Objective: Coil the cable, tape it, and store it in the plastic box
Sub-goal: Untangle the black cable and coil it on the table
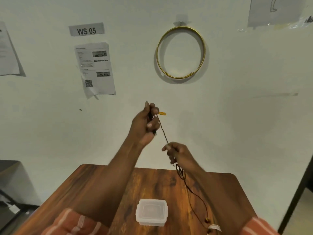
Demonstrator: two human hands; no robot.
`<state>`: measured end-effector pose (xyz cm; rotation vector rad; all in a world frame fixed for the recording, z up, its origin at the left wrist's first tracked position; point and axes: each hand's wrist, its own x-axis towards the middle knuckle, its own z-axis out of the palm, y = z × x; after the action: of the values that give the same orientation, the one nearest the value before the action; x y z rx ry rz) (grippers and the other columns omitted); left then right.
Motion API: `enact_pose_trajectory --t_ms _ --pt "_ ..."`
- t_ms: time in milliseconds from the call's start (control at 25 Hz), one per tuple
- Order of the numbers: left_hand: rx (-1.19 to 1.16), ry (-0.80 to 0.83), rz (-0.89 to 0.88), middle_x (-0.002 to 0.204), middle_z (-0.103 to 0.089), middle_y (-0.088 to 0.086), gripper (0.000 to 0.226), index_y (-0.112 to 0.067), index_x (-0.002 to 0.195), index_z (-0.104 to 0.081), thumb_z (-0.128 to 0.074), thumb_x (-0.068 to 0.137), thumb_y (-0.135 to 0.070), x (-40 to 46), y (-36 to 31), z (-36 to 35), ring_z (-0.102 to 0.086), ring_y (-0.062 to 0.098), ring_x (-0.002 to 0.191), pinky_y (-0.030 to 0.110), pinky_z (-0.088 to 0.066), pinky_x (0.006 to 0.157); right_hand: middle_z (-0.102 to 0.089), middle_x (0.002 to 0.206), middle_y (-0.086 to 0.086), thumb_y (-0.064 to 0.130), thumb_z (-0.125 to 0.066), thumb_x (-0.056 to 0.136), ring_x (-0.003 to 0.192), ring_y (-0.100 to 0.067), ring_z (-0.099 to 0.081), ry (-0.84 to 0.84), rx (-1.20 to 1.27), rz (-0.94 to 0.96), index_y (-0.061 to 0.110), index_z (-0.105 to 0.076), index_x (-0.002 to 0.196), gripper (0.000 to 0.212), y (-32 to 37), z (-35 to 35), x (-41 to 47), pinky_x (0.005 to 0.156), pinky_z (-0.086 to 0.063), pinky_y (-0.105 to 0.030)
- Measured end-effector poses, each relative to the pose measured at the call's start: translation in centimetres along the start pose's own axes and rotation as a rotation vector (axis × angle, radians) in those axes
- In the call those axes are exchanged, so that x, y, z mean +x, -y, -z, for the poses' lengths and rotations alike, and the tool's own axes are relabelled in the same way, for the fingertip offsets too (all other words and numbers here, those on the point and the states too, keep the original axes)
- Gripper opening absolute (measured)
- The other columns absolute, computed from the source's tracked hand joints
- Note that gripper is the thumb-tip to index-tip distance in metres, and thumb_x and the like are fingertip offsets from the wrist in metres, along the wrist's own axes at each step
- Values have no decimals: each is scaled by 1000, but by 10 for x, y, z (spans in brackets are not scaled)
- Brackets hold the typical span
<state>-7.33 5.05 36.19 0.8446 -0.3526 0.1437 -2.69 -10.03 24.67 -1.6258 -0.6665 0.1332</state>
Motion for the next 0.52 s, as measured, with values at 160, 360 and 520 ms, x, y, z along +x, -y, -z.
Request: enact_pose_trajectory --t_ms 160,360,520 --pt "466 -278 -283 54 -64 -3 22 -10 111 -50 -37 107 -28 34 -26 21 -72 18 61 32 -61 67 -58 60 0 19 -65 92 56 -12 -56 188 -48 7 18 -71 105 14 -7 -7 -34 60 -48 -24" --pt "1567 -87 -174 64 -73 5 47 -27 149 -32 -43 104 -25 28 -16 66 -67 -5 64 29 -56 78 -70 70 14 14 -59 95 59 -6 -52 117 -39 -6 14 -75 91 17 35 30 -37 57 -42 -17" --pt "1236 178 332 67 -69 14 48 -20 150 -34 -36 106 -38 -17 27 70 -36 11 36 25 -34 42 -56 61 7 17 -53 99 59 -9 -47 39 -133 145 14 -72 82 25 75 60 -12 64 -47 -24"
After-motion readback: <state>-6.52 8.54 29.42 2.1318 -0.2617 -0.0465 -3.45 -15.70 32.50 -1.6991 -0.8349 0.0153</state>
